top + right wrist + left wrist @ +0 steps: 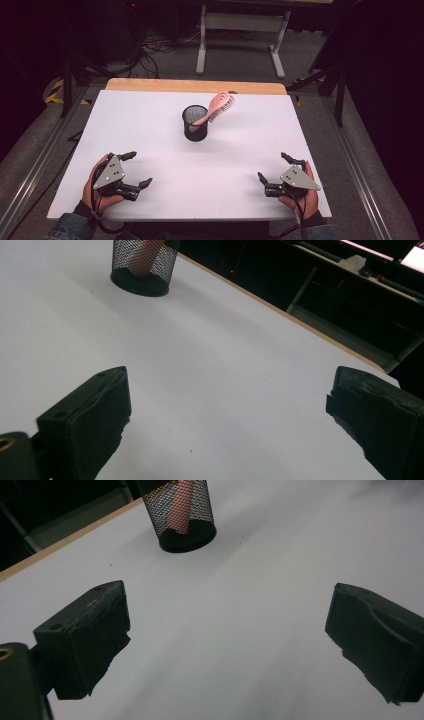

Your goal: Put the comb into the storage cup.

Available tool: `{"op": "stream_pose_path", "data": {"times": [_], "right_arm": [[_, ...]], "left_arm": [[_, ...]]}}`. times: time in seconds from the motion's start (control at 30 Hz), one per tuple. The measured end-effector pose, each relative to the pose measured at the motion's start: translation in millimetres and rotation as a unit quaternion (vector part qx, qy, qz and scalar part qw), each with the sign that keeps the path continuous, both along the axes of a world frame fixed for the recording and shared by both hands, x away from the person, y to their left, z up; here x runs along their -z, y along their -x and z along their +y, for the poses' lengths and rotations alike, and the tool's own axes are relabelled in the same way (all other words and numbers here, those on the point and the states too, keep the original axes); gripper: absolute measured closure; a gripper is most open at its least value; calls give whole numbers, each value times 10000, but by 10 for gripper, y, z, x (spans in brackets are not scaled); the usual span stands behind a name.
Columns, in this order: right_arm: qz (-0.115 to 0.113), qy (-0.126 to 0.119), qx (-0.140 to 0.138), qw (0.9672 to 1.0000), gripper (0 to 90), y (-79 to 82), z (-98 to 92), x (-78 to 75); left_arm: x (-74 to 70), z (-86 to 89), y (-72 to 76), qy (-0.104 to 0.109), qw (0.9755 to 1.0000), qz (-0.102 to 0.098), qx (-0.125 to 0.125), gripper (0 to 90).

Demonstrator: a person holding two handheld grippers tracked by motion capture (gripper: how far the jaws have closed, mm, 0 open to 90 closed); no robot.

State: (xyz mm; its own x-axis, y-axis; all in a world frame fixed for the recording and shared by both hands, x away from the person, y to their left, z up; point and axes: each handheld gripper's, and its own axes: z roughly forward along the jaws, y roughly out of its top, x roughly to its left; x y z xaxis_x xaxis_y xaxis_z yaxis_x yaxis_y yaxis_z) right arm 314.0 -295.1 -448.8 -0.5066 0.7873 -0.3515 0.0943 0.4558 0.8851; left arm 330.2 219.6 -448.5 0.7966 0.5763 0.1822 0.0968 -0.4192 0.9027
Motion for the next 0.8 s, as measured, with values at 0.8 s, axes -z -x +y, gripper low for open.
{"op": "stream_pose_path", "data": {"times": [0.8], "right_arm": [[59, -79, -102, 9999, 40, 10, 49, 19]], "left_arm": [[2, -8, 26, -74, 10000, -20, -2, 47]]}}
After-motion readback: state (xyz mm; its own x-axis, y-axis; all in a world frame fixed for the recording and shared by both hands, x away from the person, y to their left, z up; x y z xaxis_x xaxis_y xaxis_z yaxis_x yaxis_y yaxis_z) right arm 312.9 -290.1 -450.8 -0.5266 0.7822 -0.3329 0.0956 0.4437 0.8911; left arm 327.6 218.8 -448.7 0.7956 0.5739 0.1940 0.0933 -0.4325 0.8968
